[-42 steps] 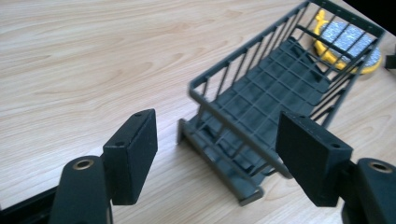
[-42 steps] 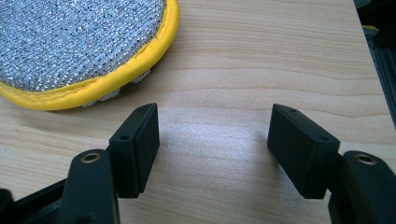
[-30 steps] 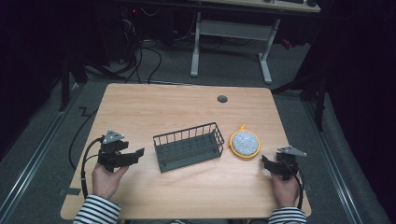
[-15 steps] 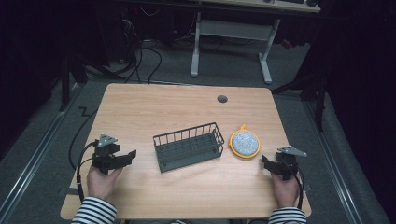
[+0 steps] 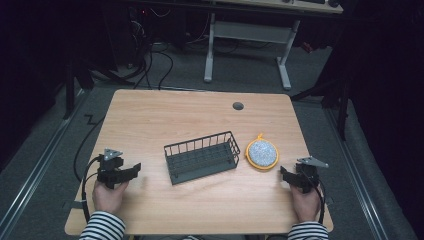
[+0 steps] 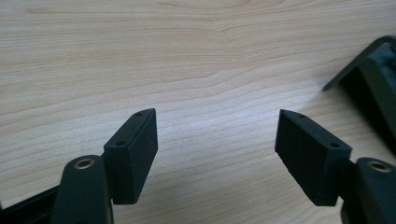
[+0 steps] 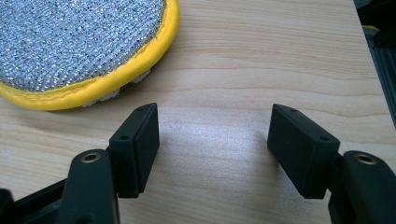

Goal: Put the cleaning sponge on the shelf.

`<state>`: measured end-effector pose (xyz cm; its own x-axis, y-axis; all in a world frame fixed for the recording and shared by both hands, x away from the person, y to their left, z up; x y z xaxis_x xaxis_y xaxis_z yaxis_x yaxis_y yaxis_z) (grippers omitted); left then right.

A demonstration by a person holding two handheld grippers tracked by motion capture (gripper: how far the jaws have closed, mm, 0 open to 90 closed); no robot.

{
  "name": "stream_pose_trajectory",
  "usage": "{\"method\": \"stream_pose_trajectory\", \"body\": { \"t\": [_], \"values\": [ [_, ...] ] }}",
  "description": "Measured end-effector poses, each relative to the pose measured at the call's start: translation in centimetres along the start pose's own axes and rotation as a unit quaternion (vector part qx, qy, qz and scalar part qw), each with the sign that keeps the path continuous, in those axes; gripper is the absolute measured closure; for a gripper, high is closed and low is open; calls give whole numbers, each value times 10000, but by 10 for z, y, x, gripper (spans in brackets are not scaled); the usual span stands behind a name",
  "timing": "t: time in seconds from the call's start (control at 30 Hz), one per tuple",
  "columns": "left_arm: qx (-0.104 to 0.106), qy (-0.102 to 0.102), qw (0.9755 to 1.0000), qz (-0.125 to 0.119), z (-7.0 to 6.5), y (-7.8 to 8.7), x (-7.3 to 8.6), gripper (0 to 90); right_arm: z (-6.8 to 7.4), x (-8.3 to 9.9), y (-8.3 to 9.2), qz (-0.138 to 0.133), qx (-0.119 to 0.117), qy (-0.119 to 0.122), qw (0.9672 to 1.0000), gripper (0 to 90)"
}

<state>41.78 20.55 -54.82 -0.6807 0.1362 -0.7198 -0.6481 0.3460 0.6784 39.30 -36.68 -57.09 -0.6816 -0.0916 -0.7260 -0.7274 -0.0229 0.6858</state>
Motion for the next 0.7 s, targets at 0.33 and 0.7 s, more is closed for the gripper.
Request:
{"method": "stream_pose_trajectory", "body": {
  "t": [0.33,0.7],
  "values": [
    [-298,-63,9995,-30,8,-10,4,306,0,0,0,1,2,-3,10000,343],
    [-474,-78,9988,53,16,-18,11,306,0,1,3,-41,-51,18,10000,426]
  ]
}}
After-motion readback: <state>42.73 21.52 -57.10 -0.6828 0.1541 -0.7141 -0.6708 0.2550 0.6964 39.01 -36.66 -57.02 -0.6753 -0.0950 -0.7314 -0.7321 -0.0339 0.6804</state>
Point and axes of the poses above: each handheld gripper's, and its own axes: y roughly backward along the jaws, x roughly out of its underside, z roughly to its left, the point moved 6 cm from there along -y, roughly forward along the jaws, and after that the axes turned 3 degrees about x, right-handed, at the moved point
